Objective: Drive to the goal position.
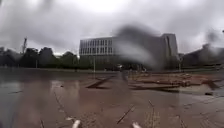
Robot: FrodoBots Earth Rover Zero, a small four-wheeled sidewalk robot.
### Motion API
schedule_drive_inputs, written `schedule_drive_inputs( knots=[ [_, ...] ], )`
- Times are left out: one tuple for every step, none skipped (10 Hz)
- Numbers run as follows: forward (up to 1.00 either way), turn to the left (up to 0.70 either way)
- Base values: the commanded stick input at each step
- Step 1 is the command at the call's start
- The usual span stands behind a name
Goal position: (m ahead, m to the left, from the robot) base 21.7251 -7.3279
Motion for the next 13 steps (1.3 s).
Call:
schedule_drive_inputs(
  knots=[
    [0.70, 0.00],
    [0.70, 0.00],
    [0.70, 0.00],
    [0.70, 0.00],
    [0.70, 0.00],
    [0.70, -0.01],
    [0.70, -0.02],
    [0.70, -0.15],
    [0.70, 0.00],
    [0.70, 0.00],
    [0.70, 0.00],
    [0.70, 0.00],
    [0.70, 0.00]
  ],
)
